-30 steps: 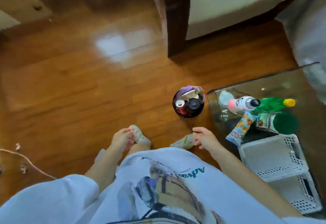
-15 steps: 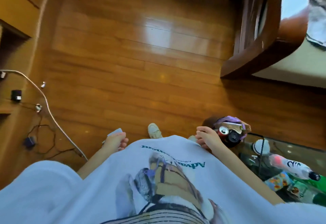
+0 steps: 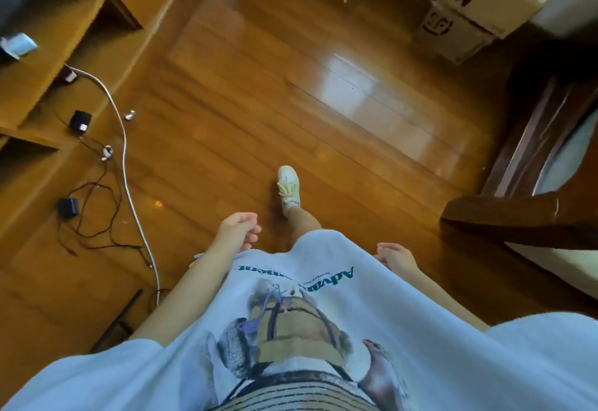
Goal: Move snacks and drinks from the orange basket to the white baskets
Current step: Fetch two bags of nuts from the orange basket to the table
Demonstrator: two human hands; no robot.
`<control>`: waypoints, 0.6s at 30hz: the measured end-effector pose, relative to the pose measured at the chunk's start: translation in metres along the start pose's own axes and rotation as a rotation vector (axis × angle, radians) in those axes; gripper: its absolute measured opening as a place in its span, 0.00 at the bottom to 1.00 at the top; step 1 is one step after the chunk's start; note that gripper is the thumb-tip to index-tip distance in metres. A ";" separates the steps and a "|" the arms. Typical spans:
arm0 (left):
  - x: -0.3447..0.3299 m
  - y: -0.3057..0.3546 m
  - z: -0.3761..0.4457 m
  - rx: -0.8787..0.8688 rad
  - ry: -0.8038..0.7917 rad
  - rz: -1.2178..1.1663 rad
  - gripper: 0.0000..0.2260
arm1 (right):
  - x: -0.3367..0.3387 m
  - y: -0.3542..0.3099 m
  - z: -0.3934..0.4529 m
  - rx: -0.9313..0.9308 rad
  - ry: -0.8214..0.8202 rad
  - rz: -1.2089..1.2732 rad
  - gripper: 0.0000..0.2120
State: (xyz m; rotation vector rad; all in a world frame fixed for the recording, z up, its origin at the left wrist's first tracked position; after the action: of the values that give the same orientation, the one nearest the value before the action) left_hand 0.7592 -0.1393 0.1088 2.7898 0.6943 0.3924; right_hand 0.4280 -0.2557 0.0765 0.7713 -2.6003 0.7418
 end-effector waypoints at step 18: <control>0.141 0.092 0.066 0.349 0.254 -0.643 0.15 | -0.195 -0.411 0.057 0.369 -0.480 -0.372 0.12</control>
State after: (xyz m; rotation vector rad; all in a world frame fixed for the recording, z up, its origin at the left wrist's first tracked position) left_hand 0.9389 -0.1603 0.1020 2.6197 1.7944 0.5306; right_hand 0.8128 -0.5034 0.1030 1.6705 -2.6089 1.0320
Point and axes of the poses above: each hand's wrist, its own z-axis towards the middle knuckle, its own x-axis out of the back of the hand, y = z × x, the point moved 8 cm from there along z, towards the middle knuckle, and after that the axes turned 11 degrees about x, right-handed, at the moved point
